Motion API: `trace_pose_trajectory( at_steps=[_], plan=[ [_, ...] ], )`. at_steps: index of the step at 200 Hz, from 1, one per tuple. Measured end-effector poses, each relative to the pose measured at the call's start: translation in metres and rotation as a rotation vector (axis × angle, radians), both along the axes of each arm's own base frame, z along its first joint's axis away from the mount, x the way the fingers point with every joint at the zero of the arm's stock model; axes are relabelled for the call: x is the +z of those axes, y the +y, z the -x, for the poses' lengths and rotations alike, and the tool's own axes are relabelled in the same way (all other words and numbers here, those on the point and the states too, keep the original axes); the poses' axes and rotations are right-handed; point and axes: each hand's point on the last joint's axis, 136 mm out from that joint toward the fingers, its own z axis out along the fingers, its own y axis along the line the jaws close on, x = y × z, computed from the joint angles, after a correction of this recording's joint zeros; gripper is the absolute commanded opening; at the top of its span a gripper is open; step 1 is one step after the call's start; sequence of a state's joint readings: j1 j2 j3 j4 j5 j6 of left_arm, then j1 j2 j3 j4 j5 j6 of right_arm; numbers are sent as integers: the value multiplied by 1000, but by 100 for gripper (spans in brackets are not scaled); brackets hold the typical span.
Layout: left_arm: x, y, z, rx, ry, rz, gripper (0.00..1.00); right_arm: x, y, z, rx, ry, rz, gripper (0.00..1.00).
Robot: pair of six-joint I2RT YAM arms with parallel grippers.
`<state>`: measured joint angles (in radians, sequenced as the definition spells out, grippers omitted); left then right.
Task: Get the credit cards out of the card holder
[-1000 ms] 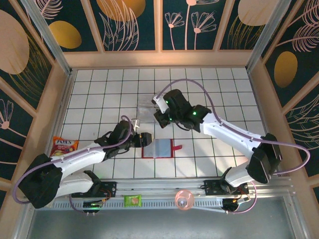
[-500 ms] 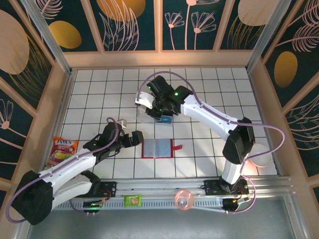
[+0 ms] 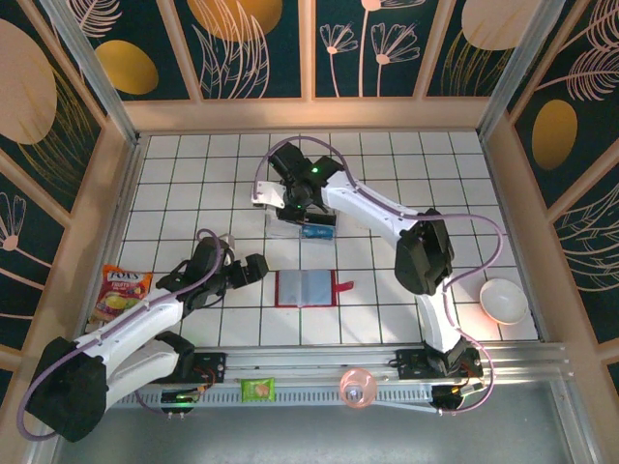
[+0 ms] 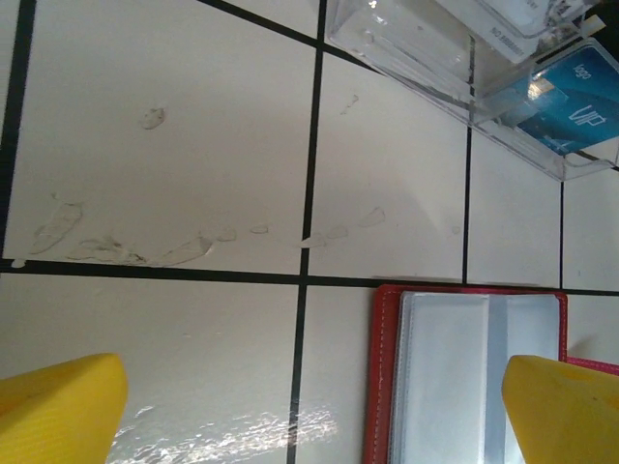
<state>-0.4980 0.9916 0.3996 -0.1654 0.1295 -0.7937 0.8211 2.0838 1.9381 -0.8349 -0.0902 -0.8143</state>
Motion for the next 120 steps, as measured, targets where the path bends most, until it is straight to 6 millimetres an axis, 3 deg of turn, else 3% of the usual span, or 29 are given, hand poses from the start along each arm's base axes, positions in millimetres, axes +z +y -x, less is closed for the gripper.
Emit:
trace_pose_trajectory(
  at_steps=[42,120],
  plan=[
    [-4,1,1,-3,13,-12,99,-22,-1,-15,-21,-12,42,0],
    [-7,3,1,3,21,-17,99,-23,-2,-20,-18,-40,58,0]
  ],
)
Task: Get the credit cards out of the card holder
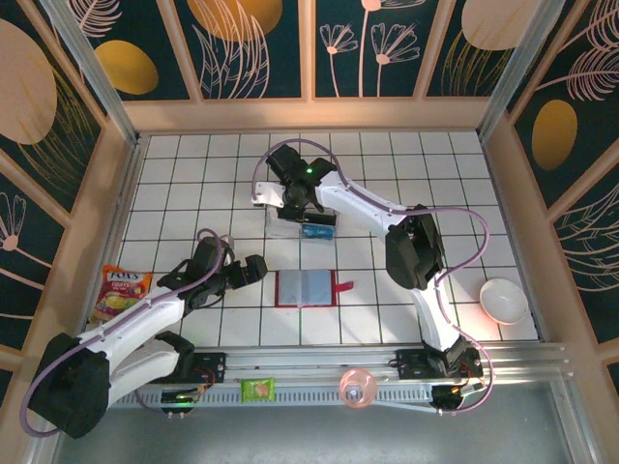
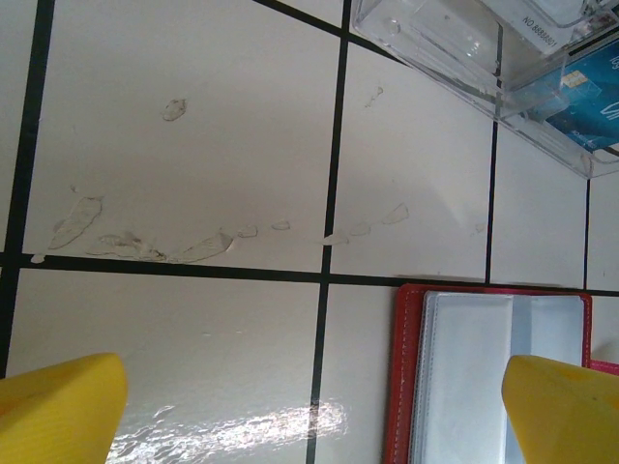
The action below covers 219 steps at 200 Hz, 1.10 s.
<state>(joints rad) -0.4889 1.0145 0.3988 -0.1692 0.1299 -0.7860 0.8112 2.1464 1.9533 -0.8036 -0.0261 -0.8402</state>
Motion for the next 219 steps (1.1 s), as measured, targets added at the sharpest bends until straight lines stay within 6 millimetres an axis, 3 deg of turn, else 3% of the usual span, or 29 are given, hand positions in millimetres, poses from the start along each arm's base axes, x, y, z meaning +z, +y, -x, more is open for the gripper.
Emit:
trace_pose_trajectory(
  at_steps=[53,109,219],
  plan=[
    [0,0,0,0,1,0,99,-2,-1,-2,-5,-6,6,0],
    [-4,1,2,0,8,-4,99,-19,-2,-3,-11,8,42,0],
    [-6,3,4,1,10,-5,99,-32,1,1,-10,19,69,0]
  ],
)
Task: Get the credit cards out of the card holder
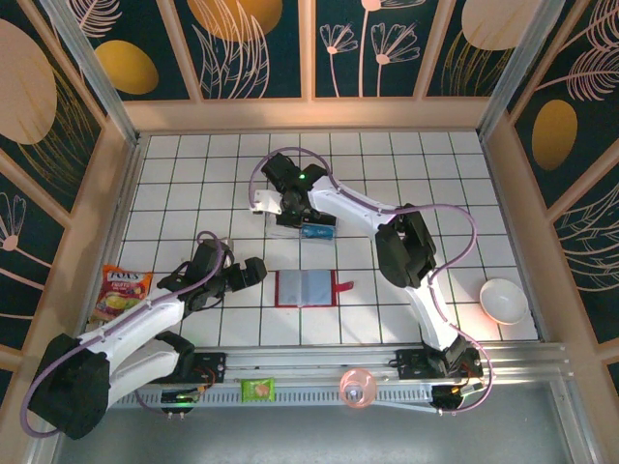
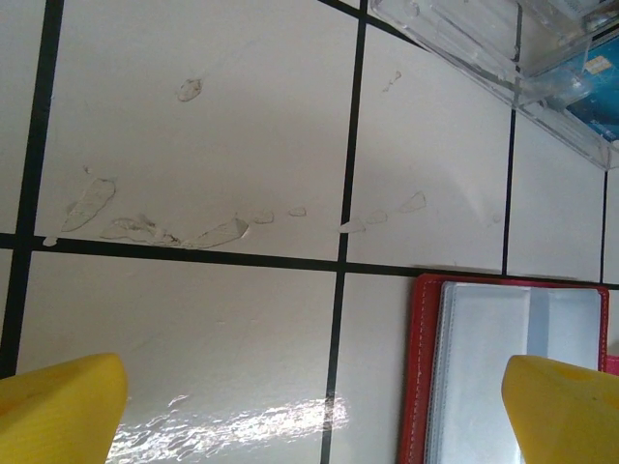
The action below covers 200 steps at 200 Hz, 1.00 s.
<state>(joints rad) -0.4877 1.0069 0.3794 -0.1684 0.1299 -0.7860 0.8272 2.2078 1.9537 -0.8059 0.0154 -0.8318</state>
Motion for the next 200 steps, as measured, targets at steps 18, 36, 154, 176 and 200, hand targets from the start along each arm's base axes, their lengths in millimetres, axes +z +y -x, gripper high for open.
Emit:
trace_pose_trajectory(
  at_steps=[18,36,154,176,200],
  plan=[
    [1,0,-1,2,-4,2,99,-3,-1,0,-1,3,8,0],
    [1,1,-1,4,-5,2,99,-3,-1,1,0,4,10,0],
    [5,2,1,5,-26,15,99,23,25,-29,-116,-108,-150,36],
    [12,1,-1,8,-52,32,99,48,34,-36,-192,-126,-264,37],
    [19,0,-3,13,-83,53,99,89,35,-31,-290,-128,-442,39]
  ],
)
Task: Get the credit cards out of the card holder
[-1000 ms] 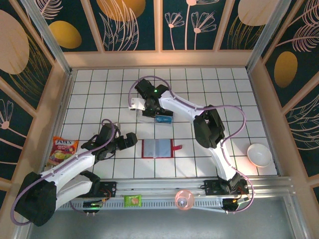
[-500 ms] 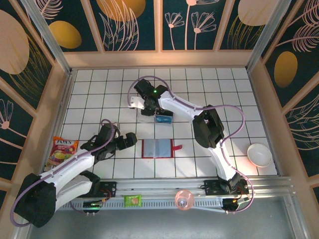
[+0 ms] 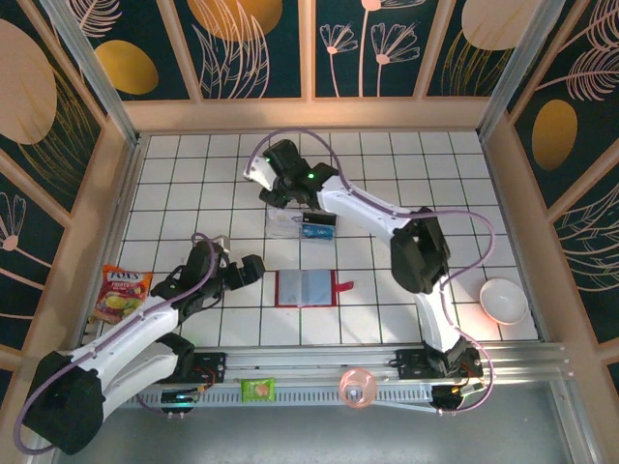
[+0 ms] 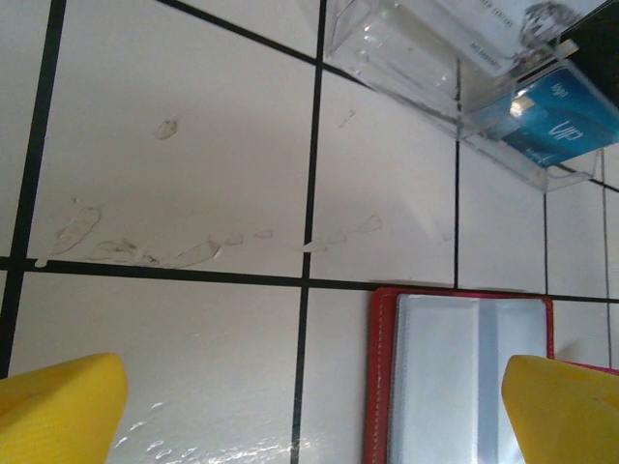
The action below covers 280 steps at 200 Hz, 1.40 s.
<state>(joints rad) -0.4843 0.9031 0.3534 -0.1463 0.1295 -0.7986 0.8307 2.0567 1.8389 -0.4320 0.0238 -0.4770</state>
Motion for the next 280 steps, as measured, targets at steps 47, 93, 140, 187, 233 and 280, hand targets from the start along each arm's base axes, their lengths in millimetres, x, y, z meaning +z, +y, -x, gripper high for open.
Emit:
trace_pose_trajectory(
  at_steps=[47,93,140,187,233,280],
  plan=[
    [4,0,0,13,-32,32,99,45,-35,34,-195,143,-356,43],
    [1,3,3,27,-39,44,99,-27,-69,106,-303,450,-370,43],
    [0,8,3,56,-51,43,95,-95,-48,209,-226,629,-167,34],
    [-2,10,5,68,-47,46,91,-134,-42,233,-226,621,-34,34],
    [-5,10,7,70,-39,45,91,-154,-43,228,-264,547,51,40],
    [-7,10,7,68,-33,44,89,-161,-41,230,-260,481,112,36]
  ],
)
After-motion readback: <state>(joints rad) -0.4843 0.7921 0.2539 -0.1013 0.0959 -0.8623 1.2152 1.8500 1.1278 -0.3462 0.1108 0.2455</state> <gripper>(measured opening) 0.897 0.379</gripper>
